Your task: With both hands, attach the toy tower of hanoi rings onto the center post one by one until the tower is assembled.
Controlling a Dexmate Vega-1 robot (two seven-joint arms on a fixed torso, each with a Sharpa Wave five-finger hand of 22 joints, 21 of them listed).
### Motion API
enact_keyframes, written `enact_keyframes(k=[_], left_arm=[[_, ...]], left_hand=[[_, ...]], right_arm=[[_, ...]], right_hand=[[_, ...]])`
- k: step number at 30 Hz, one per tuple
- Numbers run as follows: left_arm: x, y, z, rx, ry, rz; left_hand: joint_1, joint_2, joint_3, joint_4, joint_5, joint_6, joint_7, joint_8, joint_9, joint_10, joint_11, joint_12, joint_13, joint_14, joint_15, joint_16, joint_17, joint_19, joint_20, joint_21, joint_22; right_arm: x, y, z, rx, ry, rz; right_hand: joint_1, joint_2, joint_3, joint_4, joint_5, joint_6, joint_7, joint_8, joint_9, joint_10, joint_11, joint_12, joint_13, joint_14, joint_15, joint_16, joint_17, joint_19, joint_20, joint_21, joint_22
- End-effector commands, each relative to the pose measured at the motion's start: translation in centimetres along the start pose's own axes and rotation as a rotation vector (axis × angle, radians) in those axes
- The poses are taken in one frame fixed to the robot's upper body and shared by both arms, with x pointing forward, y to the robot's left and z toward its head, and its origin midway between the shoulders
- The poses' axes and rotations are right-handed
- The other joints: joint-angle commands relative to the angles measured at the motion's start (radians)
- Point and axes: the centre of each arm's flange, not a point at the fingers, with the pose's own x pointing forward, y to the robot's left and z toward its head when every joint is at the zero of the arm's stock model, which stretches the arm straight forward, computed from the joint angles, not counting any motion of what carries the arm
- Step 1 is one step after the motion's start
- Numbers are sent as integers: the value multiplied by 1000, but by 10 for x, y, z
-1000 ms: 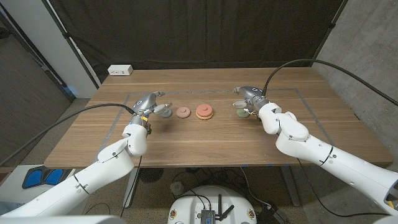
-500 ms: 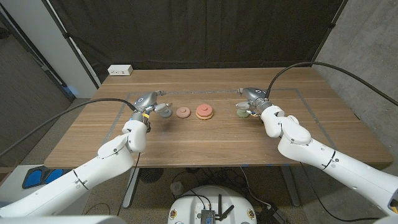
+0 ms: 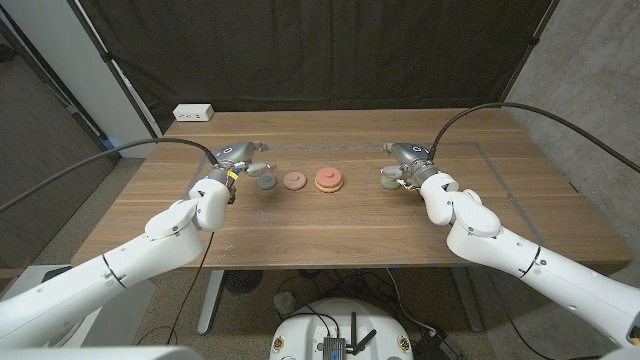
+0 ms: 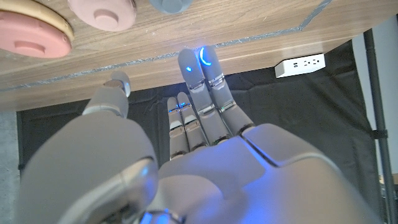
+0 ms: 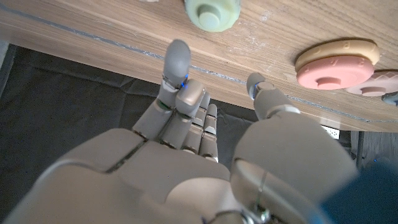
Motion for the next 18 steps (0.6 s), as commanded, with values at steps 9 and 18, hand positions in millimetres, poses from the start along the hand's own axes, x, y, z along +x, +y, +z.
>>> enact_keyframes(k=[9,18], left_arm=[[17,26,0,34,-37,-170],[28,28,11,41,-14,-232]], left_hand=[[13,-2,0,-2,8,12,17,6,1,17,14,9,3,2,-115,14,-2,-1,-98,11,-7],[53,-22,1,-13,11,14,39,13,8,35,45,14,8,9,-115,31,-8,10,-113,41,0]], right_arm=[[-9,5,4,11,13,7],[-9,4,8,15,9,9]], right_hand=[[6,1,3,5,6,-1,-3,-1,1,9,2,-2,8,7,-61,-2,1,-3,-50,5,0],[5,3,3,7,7,10,-1,2,1,11,2,-2,10,6,-61,-3,1,-5,-50,6,-2]])
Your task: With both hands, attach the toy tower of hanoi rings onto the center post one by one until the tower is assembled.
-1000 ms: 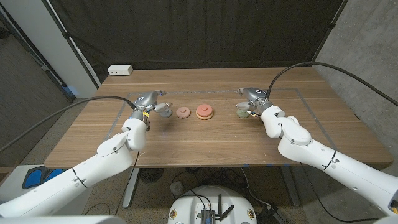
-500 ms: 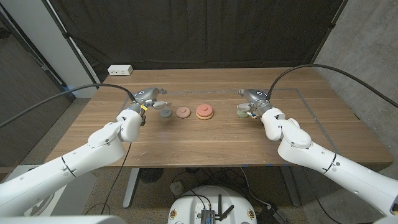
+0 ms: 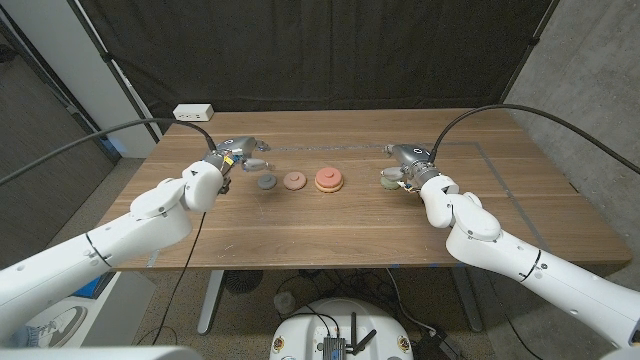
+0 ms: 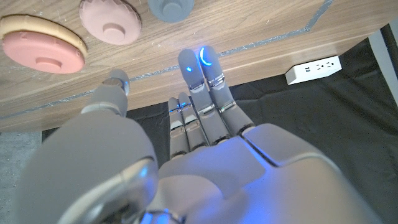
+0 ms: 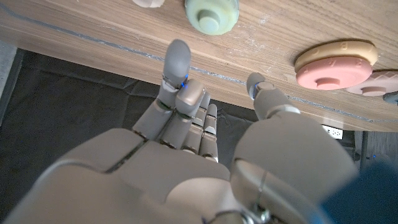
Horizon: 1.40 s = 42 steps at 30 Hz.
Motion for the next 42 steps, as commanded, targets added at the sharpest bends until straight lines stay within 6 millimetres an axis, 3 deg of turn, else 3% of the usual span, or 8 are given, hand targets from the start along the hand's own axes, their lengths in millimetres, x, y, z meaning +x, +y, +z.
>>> enact_keyframes(k=[1,9,20,42], left_arm=[[12,3,8,-1,24,-137],[23,3,13,-8,12,-243],[37,0,19,32,-10,-334],[61,-13,29,125,-13,-354]], left_hand=[[26,-7,3,-10,12,12,6,13,9,7,5,6,6,10,-115,13,0,10,-114,17,8],[39,-35,-18,5,6,-95,33,-19,11,-85,40,-20,15,22,-114,35,-16,3,-119,41,-3],[49,-38,-25,8,4,-162,52,-23,13,-156,66,-26,19,13,-114,45,-19,-9,-120,50,-23],[50,-46,-35,11,0,-189,51,-17,6,-184,66,-17,12,26,-114,74,-2,3,-126,63,-43]], right_arm=[[-2,2,6,5,-4,6],[-3,-1,5,3,-1,-1],[-4,-1,4,5,0,-3],[-7,-4,5,-2,8,4]], right_hand=[[5,3,1,4,7,11,-1,2,1,12,2,-2,6,6,-61,-3,1,-3,-50,5,-1],[4,4,1,5,8,15,0,3,2,14,2,-3,7,6,-61,-4,1,-3,-50,7,-1],[3,5,1,5,9,17,2,3,2,18,0,-4,8,6,-61,-4,1,-5,-49,7,-3],[-1,9,1,6,11,25,2,5,5,24,-2,-4,11,6,-61,-4,2,-6,-50,11,-6]])
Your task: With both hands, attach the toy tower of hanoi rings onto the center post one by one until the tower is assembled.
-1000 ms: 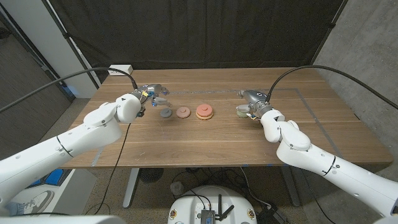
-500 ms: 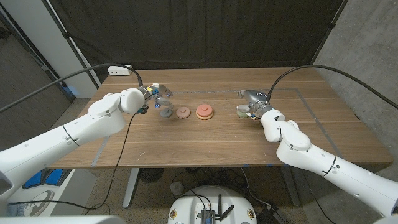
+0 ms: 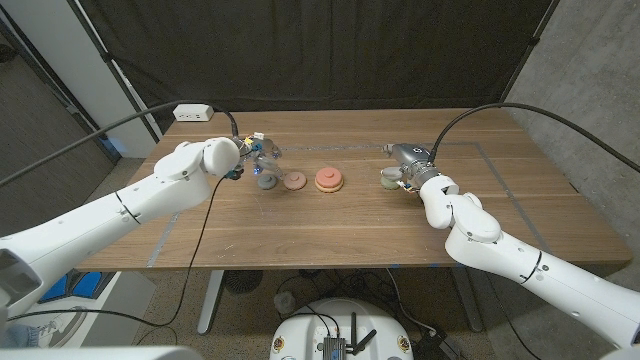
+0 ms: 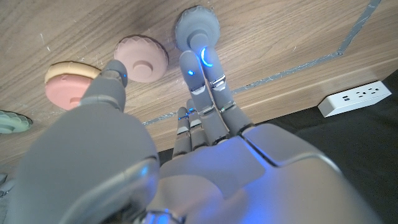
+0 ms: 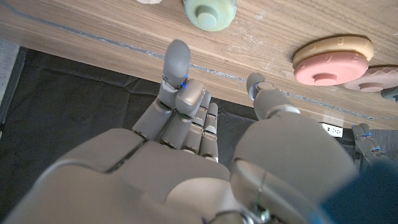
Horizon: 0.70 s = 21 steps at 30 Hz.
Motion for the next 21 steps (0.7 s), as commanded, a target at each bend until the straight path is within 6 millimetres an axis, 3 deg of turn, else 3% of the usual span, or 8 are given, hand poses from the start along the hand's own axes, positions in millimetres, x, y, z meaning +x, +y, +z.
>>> enact_keyframes(k=[1,21], left_arm=[[15,-3,7,63,5,-8],[41,-17,21,106,-31,-78]], left_hand=[[0,-6,-4,-2,-3,-1,-4,5,0,-1,1,9,-1,12,-110,5,5,7,-130,9,-1],[-2,-5,-9,1,-6,-37,-8,1,-5,-37,4,4,-7,6,-110,10,4,0,-128,16,-14]], right_arm=[[-1,0,0,-1,6,9],[3,1,1,-2,6,20]], right_hand=[[-1,9,1,6,7,10,-2,5,2,8,1,-4,2,6,-61,-4,1,-5,-49,7,1],[-3,12,2,6,10,17,-5,6,5,15,-2,-6,5,5,-61,-5,1,-12,-49,6,-5]])
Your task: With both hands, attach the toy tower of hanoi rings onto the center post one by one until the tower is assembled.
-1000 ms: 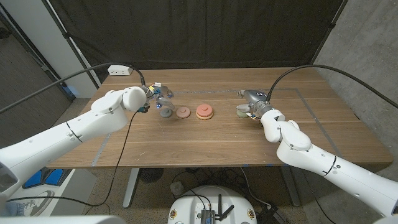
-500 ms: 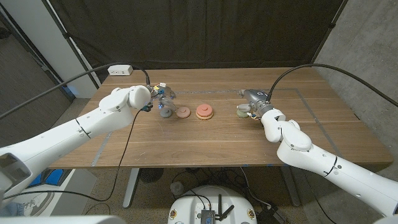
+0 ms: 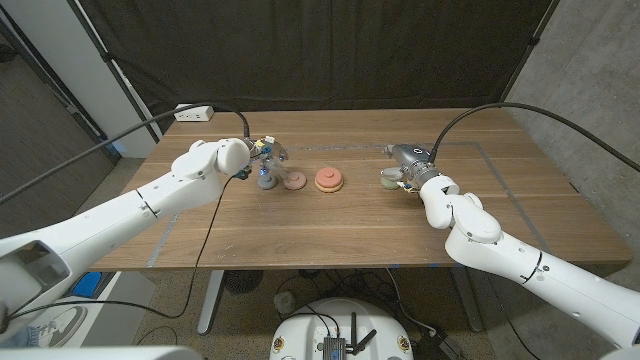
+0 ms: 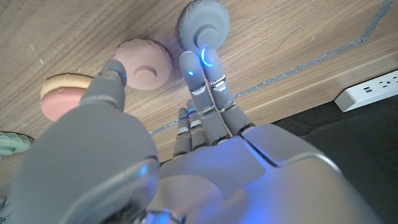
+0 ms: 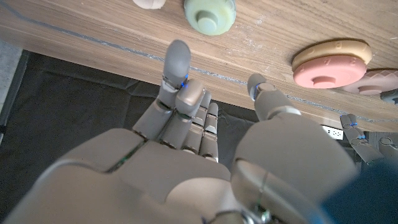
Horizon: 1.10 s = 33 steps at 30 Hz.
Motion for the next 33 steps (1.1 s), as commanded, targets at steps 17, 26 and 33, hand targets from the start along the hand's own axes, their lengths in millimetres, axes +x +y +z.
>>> enact_keyframes(k=[17,26,33], left_arm=[[29,-21,21,101,-27,-23],[34,-28,22,107,-34,-8],[40,-32,22,89,-40,-25]], left_hand=[[-2,-3,-5,2,-4,-4,1,12,-4,-1,-5,11,-4,15,-110,17,4,9,-133,19,-9],[-2,-3,-7,2,-4,1,-1,16,-6,5,-7,15,-7,12,-110,15,-1,6,-133,22,-13],[-4,-3,-8,2,-5,8,-4,19,-6,7,-9,15,-8,13,-110,16,-1,8,-133,24,-16]], right_arm=[[7,2,-1,7,3,9],[9,0,-1,5,4,7],[9,0,-2,4,10,10]], right_hand=[[4,6,3,5,9,18,1,7,9,16,0,-7,7,3,-61,-5,1,2,-53,13,-1],[3,6,3,5,10,21,1,7,10,18,2,-9,8,2,-61,-5,1,-1,-53,12,-6],[2,7,4,5,11,21,0,7,10,18,-1,-9,10,2,-61,-6,1,1,-53,15,-5]])
